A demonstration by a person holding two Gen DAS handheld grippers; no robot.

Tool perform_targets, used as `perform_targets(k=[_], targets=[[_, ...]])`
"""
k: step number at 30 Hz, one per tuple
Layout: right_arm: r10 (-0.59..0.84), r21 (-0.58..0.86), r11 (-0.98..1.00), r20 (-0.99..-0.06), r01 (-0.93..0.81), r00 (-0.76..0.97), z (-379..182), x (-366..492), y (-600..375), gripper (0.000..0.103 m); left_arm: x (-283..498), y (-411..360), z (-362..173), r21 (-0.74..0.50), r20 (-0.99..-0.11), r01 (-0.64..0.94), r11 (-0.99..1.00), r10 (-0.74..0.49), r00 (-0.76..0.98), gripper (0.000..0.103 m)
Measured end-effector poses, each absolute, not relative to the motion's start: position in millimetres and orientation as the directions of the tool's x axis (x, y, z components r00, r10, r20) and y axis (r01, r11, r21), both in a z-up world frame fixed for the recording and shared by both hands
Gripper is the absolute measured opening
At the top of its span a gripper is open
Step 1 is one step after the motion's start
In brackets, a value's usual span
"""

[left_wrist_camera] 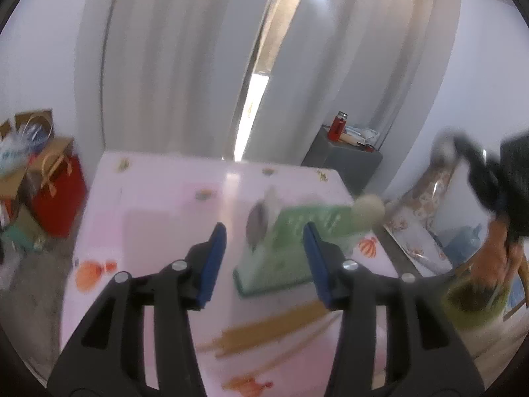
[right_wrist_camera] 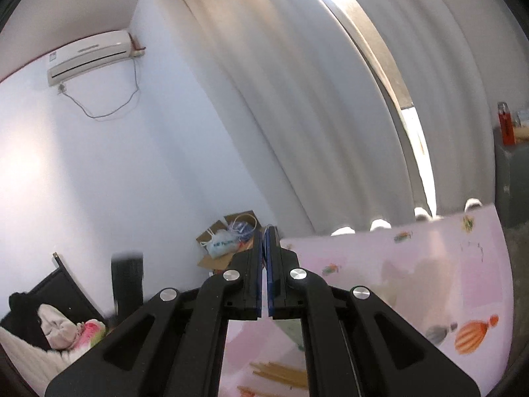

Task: Organize utensils
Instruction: 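Move both tools down toward the loose wooden chopsticks beside the basket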

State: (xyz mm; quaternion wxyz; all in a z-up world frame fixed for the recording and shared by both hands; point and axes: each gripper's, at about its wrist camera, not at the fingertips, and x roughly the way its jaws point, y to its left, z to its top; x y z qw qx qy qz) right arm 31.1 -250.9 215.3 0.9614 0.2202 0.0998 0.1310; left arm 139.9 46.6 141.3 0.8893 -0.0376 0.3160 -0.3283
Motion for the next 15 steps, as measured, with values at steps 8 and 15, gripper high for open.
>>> perform_targets(k=[8,15], targets=[[0.27,0.431,0.889,-0.221,-0.154,0.937,199.2,82.3,-248.1,0.002,101.3,81.1,82.9,-0.254,-0.564,0.441,0.861,-0.502,0.656,0.05],[0.201,0.423,0.906,-0.421,-0.004,0.885,145.3,128.6,-252.9,0.003,80.6,63.2,43.0,-0.141,-0.616,0.451,0.881,-0.435,0.657,0.054]])
